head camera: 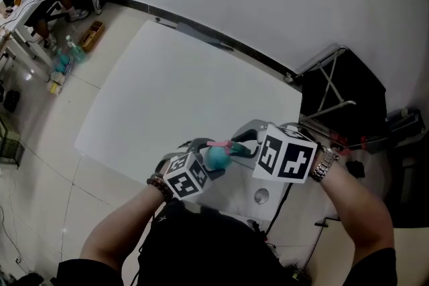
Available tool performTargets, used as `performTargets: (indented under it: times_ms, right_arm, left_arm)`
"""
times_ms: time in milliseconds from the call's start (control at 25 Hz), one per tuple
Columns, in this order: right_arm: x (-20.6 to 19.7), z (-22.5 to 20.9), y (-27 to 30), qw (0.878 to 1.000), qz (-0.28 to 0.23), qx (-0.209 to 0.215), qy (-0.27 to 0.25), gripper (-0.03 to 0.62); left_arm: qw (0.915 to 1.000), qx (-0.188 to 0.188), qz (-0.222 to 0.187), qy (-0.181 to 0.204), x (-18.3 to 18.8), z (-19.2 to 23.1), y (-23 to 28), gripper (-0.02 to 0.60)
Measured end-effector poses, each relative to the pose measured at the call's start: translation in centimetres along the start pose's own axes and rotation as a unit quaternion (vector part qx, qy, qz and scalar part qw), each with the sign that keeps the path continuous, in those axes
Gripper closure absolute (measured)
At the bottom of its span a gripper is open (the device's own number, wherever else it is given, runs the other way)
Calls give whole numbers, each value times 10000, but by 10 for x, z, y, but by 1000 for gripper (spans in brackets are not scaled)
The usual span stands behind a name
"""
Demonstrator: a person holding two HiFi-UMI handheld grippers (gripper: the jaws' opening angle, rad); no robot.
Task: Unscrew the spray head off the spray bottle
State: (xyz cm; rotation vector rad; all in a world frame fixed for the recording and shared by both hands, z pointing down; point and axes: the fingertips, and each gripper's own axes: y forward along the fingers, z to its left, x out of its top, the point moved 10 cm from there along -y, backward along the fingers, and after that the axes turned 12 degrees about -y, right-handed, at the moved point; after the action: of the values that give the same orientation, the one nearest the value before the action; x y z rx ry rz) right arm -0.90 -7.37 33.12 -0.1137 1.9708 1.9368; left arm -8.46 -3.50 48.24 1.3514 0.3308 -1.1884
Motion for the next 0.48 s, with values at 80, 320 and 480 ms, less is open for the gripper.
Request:
performTargets:
  times_ms: [80, 320, 480]
  right_arm:
    - [-2, 1, -1, 9995, -78, 142, 287, 494]
    - [-10, -2, 0, 9922, 110, 244, 1216, 500]
    - [-13, -5, 1, 9846, 157, 182, 1734, 508]
  left_arm:
    - [9997, 106, 104, 168, 2, -3, 1, 199]
    - [9960, 657, 388, 468, 8, -9, 3, 201]
    - [9933, 884, 485, 565, 11, -12, 5, 201]
